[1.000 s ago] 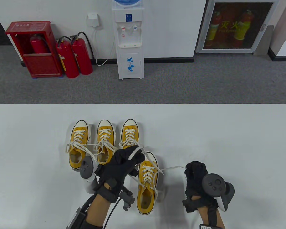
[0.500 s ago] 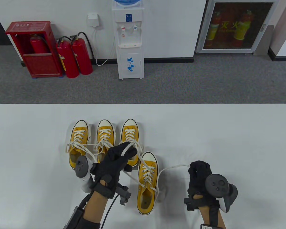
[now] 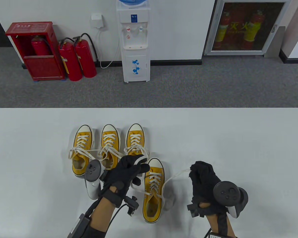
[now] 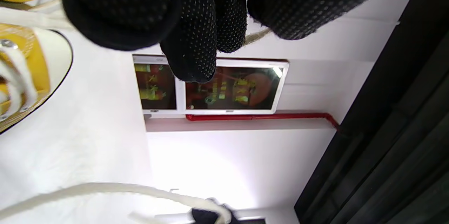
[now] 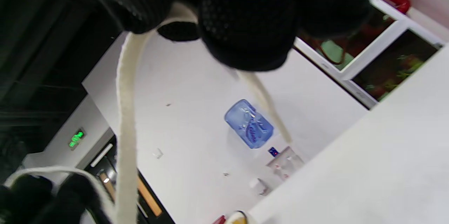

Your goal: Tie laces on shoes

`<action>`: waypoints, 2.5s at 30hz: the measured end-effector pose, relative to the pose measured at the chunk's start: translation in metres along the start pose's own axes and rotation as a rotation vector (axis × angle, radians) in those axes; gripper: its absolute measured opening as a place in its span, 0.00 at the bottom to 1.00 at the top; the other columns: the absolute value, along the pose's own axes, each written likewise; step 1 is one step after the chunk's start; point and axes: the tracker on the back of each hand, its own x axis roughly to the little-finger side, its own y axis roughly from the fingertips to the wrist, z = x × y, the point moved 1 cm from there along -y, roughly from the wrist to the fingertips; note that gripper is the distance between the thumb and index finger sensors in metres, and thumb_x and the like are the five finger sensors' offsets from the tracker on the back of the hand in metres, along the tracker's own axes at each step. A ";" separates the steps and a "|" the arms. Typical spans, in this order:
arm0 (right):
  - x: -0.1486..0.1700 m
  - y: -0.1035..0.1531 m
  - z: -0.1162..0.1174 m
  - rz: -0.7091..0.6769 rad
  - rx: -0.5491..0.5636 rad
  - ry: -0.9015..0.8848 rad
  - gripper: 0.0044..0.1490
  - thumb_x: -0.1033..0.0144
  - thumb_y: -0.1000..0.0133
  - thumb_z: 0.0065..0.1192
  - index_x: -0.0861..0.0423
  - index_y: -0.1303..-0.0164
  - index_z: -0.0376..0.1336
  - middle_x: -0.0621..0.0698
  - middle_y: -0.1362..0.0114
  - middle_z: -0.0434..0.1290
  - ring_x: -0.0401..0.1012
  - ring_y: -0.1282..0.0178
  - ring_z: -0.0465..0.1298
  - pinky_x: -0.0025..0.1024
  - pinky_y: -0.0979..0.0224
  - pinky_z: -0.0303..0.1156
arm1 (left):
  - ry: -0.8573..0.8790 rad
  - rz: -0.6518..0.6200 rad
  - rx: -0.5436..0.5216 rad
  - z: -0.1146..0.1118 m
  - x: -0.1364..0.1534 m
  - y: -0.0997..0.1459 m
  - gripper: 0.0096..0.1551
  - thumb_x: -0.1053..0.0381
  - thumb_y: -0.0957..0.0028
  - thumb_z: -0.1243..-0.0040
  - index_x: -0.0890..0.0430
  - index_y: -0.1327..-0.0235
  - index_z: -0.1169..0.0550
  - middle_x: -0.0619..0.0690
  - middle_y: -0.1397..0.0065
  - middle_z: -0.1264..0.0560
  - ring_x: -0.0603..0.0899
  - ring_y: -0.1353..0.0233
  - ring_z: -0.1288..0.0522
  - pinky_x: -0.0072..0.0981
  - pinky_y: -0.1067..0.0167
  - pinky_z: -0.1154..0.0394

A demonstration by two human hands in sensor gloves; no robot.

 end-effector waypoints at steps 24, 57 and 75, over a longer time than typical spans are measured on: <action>-0.096 -0.033 0.009 -0.228 0.008 -0.110 0.26 0.55 0.50 0.62 0.52 0.43 0.67 0.51 0.30 0.68 0.39 0.56 0.80 0.46 0.42 0.74 | -0.215 0.031 0.144 -0.041 0.007 -0.003 0.37 0.25 0.51 0.43 0.46 0.35 0.27 0.50 0.34 0.21 0.54 0.59 0.14 0.41 0.63 0.18; 0.009 -0.041 0.054 0.100 -0.155 0.020 0.26 0.56 0.50 0.63 0.52 0.43 0.68 0.53 0.30 0.68 0.41 0.51 0.82 0.51 0.35 0.73 | -0.163 0.004 0.267 -0.066 0.014 -0.002 0.20 0.41 0.49 0.35 0.44 0.46 0.15 0.44 0.61 0.12 0.48 0.77 0.15 0.40 0.76 0.16; 0.009 -0.023 0.056 0.077 -0.260 -0.051 0.35 0.64 0.48 0.61 0.50 0.27 0.62 0.53 0.19 0.60 0.52 0.29 0.76 0.58 0.27 0.66 | 0.040 0.020 0.221 -0.057 0.018 -0.003 0.20 0.44 0.47 0.36 0.41 0.42 0.18 0.45 0.52 0.12 0.48 0.74 0.15 0.38 0.74 0.17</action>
